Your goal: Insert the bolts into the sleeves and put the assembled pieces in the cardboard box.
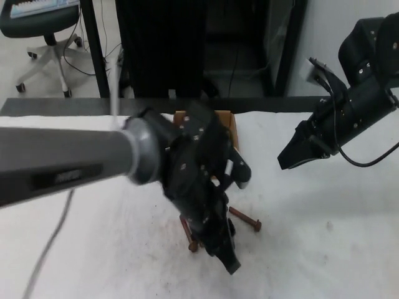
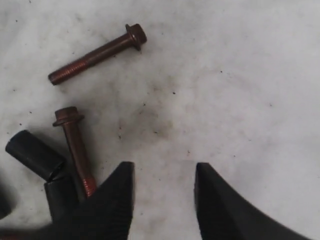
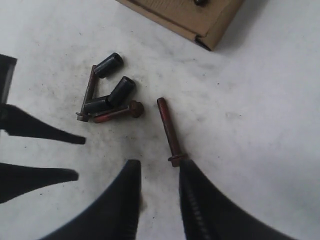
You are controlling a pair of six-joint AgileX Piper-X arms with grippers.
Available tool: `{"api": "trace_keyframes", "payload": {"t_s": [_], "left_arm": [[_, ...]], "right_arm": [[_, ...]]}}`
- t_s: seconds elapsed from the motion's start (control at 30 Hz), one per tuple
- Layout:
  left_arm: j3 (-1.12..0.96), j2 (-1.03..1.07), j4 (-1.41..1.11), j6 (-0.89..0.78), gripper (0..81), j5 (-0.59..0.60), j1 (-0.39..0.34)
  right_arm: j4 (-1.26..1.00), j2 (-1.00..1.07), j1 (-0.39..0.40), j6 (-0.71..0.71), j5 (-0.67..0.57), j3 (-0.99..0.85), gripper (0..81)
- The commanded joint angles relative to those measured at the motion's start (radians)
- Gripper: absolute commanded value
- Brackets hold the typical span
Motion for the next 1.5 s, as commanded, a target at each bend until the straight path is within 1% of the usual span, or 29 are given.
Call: {"api": "trace_keyframes", "payload": {"t_s": [0.0,0.1,0.2,0.27,0.33,0.47,0.77,1.1,1.27,1.47], "left_arm": [[-0.058,0.038,0.055,0.027,36.7,-0.054,-0.003],[-0.154,0.109,0.136,0.082,36.7,-0.082,0.002],[-0.239,0.163,0.209,0.085,36.7,-0.115,0.004],[-0.283,0.188,0.245,0.085,36.7,-0.147,0.004],[-0.304,0.199,0.250,0.085,36.7,-0.150,0.004],[-0.306,0.201,0.230,0.096,36.7,-0.150,0.004],[-0.306,0.225,0.224,0.084,36.7,-0.150,0.038],[-0.311,0.272,0.177,0.073,36.7,-0.147,0.037],[-0.313,0.272,0.186,0.001,36.7,-0.061,0.037],[-0.313,0.272,0.277,-0.021,36.7,-0.052,0.037]], "right_arm": [[-0.002,-0.011,0.000,0.007,-0.015,0.000,25.8],[-0.002,-0.011,0.000,0.007,-0.032,0.000,25.8],[0.000,-0.011,0.000,0.007,-0.063,0.000,25.8],[0.004,-0.011,0.000,0.007,-0.064,0.000,25.8],[0.007,-0.011,0.000,0.007,-0.064,0.000,25.8],[0.007,-0.011,0.000,0.007,-0.064,0.000,25.8],[0.008,-0.011,0.000,0.007,-0.066,0.000,25.8],[0.008,-0.011,0.000,0.007,-0.066,0.000,25.8],[0.008,-0.011,0.000,0.007,-0.066,0.000,25.8],[0.008,-0.011,0.000,0.007,-0.066,0.000,25.8]]}}
